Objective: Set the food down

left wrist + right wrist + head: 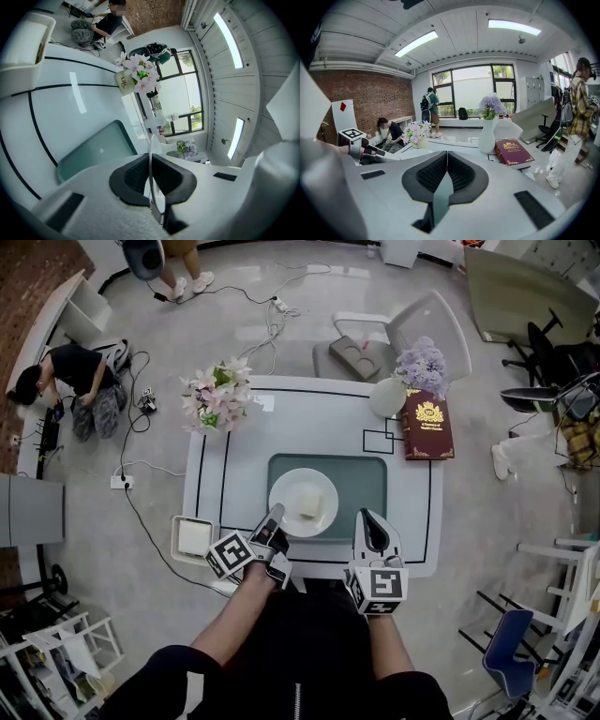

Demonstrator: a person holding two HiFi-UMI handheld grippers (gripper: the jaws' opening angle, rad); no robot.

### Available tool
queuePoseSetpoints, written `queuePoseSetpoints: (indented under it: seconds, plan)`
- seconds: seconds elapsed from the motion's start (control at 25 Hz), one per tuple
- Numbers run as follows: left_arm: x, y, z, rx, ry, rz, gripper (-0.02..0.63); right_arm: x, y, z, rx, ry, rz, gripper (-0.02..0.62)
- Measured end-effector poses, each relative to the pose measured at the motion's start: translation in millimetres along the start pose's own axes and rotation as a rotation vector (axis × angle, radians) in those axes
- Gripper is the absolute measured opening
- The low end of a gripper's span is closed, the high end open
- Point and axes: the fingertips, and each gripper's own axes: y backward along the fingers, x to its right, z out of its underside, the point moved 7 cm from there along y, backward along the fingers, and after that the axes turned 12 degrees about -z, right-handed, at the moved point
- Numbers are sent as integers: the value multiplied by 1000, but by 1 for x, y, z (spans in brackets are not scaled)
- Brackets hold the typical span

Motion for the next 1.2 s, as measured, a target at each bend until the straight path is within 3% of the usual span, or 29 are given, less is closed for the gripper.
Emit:
queuePoseSetpoints:
  seconds: [0.44, 1.2]
  plan:
    - [-1, -39, 13, 5, -6, -19, 15, 33, -6, 4, -23, -13, -11, 9]
    - [-33, -89, 47, -4, -55, -132, 15, 70, 4, 26, -75, -25, -14, 9]
